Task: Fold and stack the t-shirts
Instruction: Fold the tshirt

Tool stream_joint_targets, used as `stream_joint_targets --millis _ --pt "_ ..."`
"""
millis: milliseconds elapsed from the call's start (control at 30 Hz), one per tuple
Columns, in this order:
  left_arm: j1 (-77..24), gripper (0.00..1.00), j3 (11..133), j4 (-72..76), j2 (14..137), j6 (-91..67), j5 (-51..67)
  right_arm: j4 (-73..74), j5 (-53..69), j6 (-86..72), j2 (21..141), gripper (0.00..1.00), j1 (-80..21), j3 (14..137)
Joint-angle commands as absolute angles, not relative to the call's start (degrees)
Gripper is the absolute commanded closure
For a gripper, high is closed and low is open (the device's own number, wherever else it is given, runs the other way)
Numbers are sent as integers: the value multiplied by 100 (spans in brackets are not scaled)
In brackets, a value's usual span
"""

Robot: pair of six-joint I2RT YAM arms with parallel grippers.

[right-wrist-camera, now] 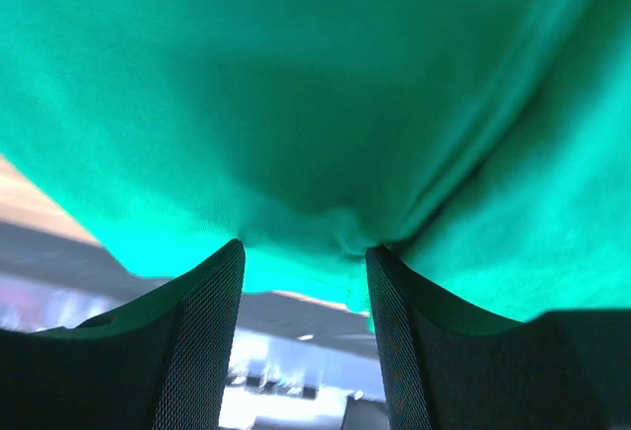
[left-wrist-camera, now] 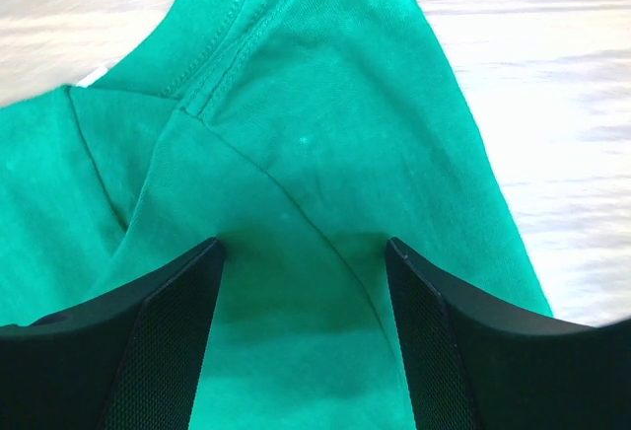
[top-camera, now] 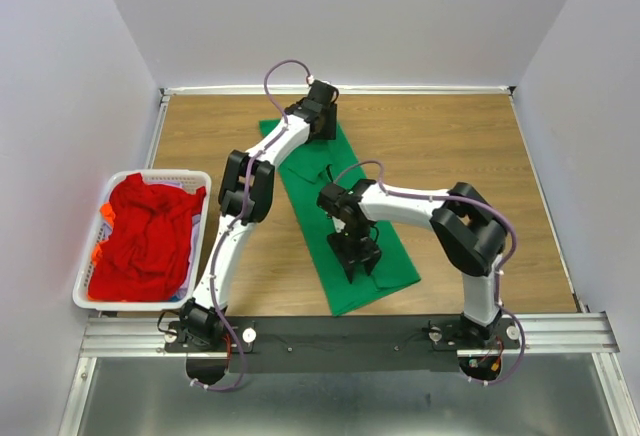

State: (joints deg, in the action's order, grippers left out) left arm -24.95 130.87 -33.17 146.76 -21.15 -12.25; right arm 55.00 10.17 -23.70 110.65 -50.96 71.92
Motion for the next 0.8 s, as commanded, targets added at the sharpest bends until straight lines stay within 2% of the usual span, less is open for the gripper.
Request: stream_joint_targets --millis 0,167,300,533,767 --pt "-2698 25 13183 -2866 15011 -1846 -660 4245 1749 -2540 12049 40 -5370 7575" --pt "-2733 24 13262 -2330 15073 -1820 -273 4254 1679 -2750 12287 36 -5572 8059" --pt "-2733 21 13298 -1934 14994 -1697 -150 4271 1434 -2979 12033 30 -5590 8174" --pt "-2733 9 13114 -1451 14065 -1810 -114 4535 396 -3366 10550 18 -5564 7806" --pt "-2725 8 12325 -1564 12519 -2494 -597 4605 281 -3348 9221 14 -5353 6630"
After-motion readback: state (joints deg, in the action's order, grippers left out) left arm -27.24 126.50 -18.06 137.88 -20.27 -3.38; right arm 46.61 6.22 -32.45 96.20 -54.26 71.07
